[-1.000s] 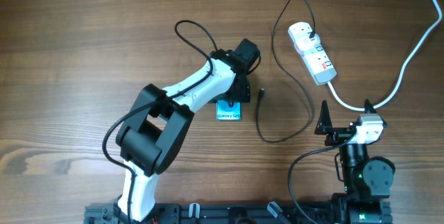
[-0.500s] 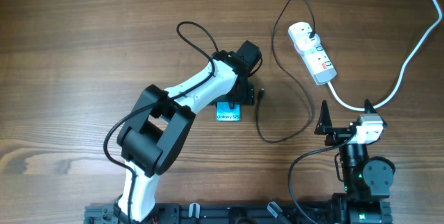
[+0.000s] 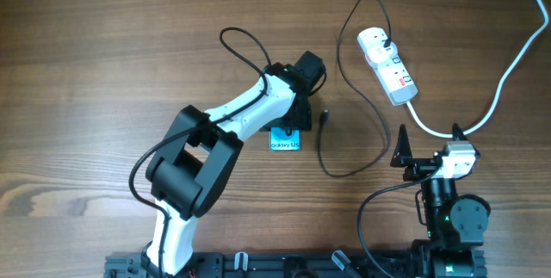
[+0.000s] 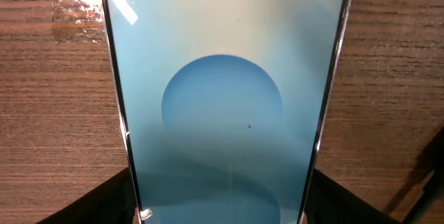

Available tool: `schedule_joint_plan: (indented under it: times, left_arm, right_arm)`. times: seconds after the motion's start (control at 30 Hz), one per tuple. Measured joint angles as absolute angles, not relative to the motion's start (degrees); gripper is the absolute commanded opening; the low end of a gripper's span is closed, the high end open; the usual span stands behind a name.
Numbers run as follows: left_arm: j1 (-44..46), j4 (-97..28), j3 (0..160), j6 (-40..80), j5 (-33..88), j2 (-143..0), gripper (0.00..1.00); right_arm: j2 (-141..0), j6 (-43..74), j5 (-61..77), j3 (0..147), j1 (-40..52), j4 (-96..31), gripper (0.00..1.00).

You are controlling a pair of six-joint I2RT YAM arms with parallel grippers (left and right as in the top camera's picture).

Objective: Plug charger to phone and switch on socket

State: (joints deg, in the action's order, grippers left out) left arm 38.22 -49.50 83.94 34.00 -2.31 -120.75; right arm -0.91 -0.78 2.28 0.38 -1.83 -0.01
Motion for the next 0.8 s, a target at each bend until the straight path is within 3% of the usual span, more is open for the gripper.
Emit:
schedule_joint_plan:
  times: [0.27,0.8]
  left_arm:
    - [35.9,-59.4,89.2,34.2,0.3,-123.6,0.71]
    - [27.8,-61.9,90.0,34.6,5.0,-116.4,0.7]
  right_arm:
    - [-0.9,-0.8,2.3,0.4,-1.8,0.0,1.0]
    - [-0.9,-0.8,2.3,0.4,-1.8,0.0,1.0]
